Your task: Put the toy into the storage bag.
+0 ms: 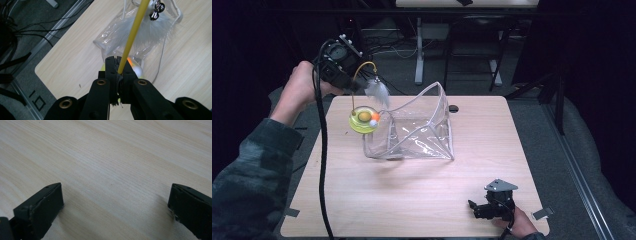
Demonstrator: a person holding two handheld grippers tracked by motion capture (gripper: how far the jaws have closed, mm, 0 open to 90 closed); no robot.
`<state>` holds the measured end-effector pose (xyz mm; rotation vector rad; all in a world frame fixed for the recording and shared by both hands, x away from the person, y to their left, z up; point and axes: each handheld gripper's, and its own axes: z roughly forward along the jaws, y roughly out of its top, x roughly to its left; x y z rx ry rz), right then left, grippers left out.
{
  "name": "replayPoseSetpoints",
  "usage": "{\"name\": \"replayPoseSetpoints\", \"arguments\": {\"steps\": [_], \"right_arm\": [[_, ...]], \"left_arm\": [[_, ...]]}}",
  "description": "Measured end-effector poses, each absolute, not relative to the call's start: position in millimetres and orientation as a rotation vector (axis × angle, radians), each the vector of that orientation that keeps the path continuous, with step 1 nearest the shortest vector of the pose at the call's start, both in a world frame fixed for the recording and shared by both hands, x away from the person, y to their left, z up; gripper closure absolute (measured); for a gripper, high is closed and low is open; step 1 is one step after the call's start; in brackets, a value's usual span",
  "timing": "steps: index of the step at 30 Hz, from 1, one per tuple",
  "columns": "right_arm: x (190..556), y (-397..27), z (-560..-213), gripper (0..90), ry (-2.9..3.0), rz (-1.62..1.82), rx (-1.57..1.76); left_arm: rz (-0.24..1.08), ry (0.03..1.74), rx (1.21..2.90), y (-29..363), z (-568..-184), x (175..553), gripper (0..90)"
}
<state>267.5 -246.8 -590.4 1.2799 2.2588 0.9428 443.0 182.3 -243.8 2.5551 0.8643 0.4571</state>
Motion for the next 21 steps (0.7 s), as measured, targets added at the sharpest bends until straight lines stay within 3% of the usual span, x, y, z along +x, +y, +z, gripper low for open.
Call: {"name": "replayPoseSetpoints", "arguments": {"steps": [21], "right_arm": [[267.4,-246.9,-590.3,0.0,2.258,0.934,1.278]], "left_arm": [[0.386,0.824,2.576,145.6,-265.9,470.1,87.7]]}}
